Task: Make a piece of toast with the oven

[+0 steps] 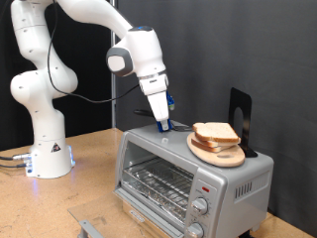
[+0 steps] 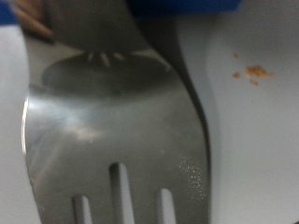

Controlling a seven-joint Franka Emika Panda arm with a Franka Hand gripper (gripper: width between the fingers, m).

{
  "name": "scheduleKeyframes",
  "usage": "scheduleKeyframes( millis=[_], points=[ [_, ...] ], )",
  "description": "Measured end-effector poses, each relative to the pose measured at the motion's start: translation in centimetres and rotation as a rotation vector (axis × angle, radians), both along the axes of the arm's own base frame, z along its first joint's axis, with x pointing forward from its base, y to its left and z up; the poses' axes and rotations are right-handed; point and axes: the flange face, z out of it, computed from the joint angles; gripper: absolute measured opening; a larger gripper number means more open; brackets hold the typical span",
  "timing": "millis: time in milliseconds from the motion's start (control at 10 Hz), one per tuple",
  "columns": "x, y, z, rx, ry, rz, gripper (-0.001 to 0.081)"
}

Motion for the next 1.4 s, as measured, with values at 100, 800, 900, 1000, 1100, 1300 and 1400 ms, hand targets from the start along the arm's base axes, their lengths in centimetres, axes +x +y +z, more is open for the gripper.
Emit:
scheduleKeyframes(
  millis=[100, 800, 900, 1000, 1100, 1300, 1400],
  points=[
    [-0.06, 0.12, 0.0, 0.001, 0.001, -0.004, 0.0486],
    [-0.16, 0.2, -0.1, -0.003, 0.004, -0.02, 0.067],
    [-0.15, 0.17, -0.1, -0.003, 0.005, -0.02, 0.0778],
    [-0.14, 0.16, -0.1, -0.002, 0.005, -0.021, 0.0778],
    [-0.15, 0.17, -0.06, 0.003, 0.006, -0.025, 0.0805],
    [-0.17, 0.23, 0.31, 0.027, 0.006, -0.025, 0.0806],
    [-0.24, 0.28, 0.69, 0.041, 0.005, -0.022, 0.0806]
  ],
)
